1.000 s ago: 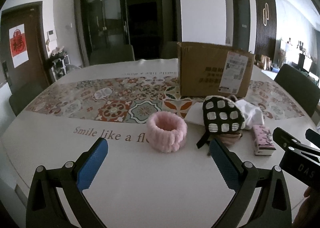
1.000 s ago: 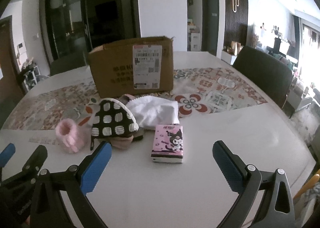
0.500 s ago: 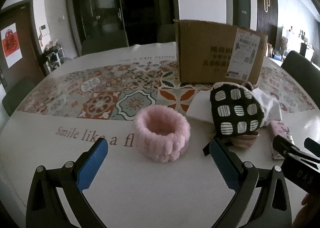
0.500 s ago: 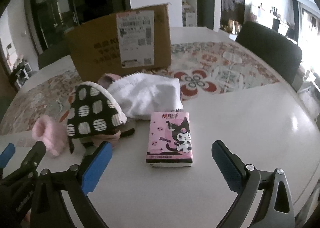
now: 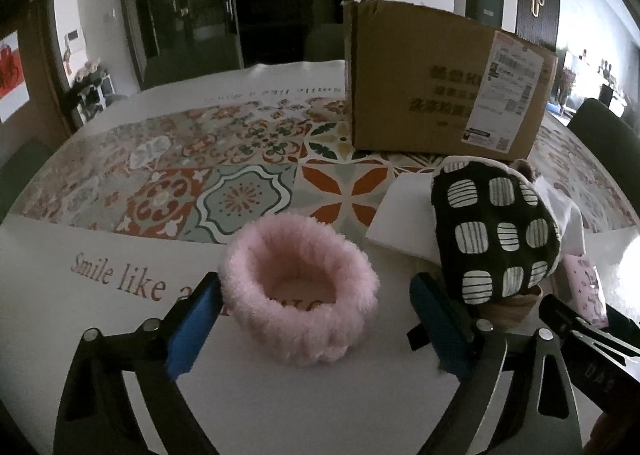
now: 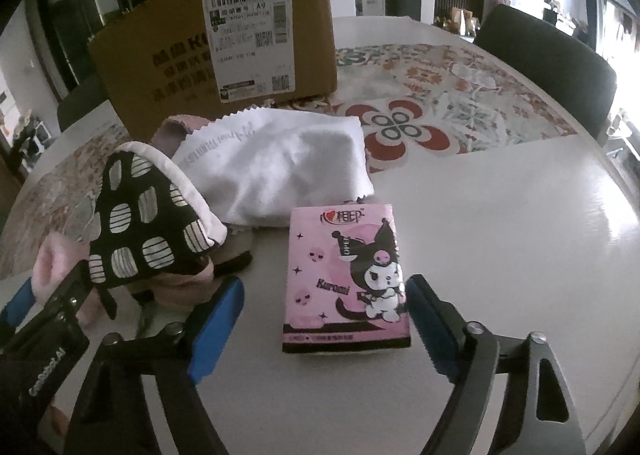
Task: Organize soft objects
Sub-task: 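Grasp the pink headband with the left tool while the right tool grasps the Kuromi tissue pack, then carry the pink headband and tissue pack over the open cardboard box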
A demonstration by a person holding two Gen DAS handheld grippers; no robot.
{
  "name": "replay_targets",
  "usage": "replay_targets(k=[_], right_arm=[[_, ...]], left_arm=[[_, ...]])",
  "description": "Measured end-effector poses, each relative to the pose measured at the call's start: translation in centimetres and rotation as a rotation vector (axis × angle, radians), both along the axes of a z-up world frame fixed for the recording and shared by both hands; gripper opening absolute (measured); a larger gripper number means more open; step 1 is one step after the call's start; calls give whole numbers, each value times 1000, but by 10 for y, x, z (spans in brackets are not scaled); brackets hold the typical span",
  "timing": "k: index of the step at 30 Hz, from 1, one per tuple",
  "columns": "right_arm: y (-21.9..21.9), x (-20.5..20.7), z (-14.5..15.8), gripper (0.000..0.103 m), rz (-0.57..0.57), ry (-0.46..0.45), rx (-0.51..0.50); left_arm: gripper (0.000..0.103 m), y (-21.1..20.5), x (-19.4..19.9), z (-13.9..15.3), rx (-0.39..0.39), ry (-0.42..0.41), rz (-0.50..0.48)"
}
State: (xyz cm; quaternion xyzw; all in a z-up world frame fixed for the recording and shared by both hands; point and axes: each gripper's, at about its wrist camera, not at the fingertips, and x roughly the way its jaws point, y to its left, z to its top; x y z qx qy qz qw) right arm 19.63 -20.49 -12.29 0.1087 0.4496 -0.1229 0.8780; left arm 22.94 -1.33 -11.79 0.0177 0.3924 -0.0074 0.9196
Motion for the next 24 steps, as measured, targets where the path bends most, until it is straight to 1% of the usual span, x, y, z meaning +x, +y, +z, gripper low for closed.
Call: replay_targets(k=[2,3,5,6,7,8,9,11,14,19,24], right_arm=[[1,1,0,77,-3,-2,-10],[1,2,-1,74,-5,-2,-15],[1,1,0,69,-12,-4,-24],[2,0,0,65,-14,-3,-28],[2,0,0,59,-14,-5,-30],[2,-1,1,57,-15,-7,-31],[1,-1,1,57,-15,-8,-30],[1,-2,2,56,-12,-9,-28],[0,-4,4,56,-18,-19,-33],[0,-13,17,56,-22,-60,-60],[0,-20,27,56,-19,-79,-62]], left_arm=[[85,1,1,-2,-6,5,4],[82,1,1,-2,1,2,8],[73,2,0,-1,10,-12,12],[70,2,-1,-1,11,-15,12],[63,2,-1,0,13,-18,12],[59,2,-1,0,15,-22,9],[58,2,-2,1,15,-24,3],[47,2,-4,2,17,-29,-4],[36,1,-7,4,14,-32,-16],[31,0,-17,14,12,-66,-26],[31,-2,-29,29,22,-98,-38]])
